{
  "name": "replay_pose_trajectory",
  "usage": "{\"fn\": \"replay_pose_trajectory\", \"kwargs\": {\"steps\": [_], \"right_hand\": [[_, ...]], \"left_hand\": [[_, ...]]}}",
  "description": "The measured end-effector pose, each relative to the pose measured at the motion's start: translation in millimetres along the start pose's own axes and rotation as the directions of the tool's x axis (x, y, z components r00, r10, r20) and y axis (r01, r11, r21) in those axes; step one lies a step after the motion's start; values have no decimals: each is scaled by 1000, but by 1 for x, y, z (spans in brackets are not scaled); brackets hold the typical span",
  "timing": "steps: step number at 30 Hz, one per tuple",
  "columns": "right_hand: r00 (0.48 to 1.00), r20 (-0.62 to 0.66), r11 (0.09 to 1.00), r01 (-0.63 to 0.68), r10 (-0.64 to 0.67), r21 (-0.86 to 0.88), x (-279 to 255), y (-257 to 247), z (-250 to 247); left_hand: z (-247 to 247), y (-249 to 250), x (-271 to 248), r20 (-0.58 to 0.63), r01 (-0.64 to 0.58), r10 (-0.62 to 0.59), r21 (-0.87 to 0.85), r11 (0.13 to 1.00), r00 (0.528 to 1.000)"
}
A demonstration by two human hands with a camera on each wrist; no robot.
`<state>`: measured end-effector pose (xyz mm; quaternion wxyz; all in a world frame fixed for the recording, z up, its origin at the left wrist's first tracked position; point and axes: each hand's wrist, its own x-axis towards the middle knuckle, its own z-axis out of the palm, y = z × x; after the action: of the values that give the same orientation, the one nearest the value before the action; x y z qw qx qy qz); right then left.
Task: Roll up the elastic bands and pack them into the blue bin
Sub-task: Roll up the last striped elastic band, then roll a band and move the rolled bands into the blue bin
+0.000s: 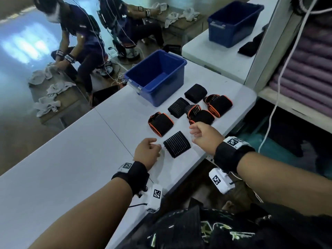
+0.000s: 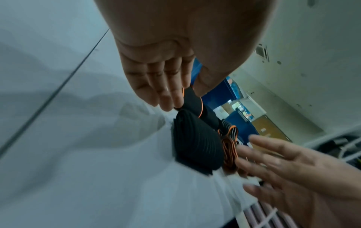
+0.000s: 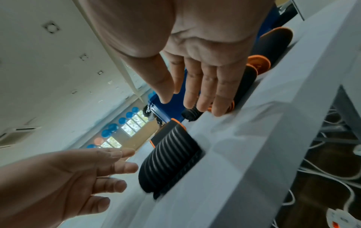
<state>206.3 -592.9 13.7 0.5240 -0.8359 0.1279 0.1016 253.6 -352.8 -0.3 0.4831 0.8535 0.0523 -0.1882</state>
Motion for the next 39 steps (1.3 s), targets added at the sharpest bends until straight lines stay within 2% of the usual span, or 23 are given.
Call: {"fn": "replay_pose_trajectory", "kwargs": {"steps": [5, 12, 20, 28, 31, 35, 39], "right_hand": [[987, -30, 983, 154, -158, -100, 6, 1, -65], [984, -57, 972, 159, -171, -171, 36, 19, -138], [989, 25, 882, 139, -144, -450, 79, 25, -174], [987, 163, 767, 102, 3, -633, 121, 24, -182], [971, 237, 730, 136, 37, -669, 136, 23, -182], [947, 319, 738, 185, 43, -649, 153, 21, -180], [927, 367, 751, 186, 80, -633, 165, 25, -181]], "left_hand": [[-2, 33, 24, -168, 28, -49, -125, 992, 985], [0, 73, 49, -310, -48, 24, -70, 996, 951], [-9, 108, 85, -413, -24, -11, -79, 997, 911], [-24, 123, 131, -444, 31, -50, -51, 998, 895], [-24, 127, 147, -434, 38, -41, -16, 999, 900], [-25, 125, 167, -414, 3, 24, 65, 998, 910], [-20, 120, 179, -381, -23, 40, 49, 999, 924]]}}
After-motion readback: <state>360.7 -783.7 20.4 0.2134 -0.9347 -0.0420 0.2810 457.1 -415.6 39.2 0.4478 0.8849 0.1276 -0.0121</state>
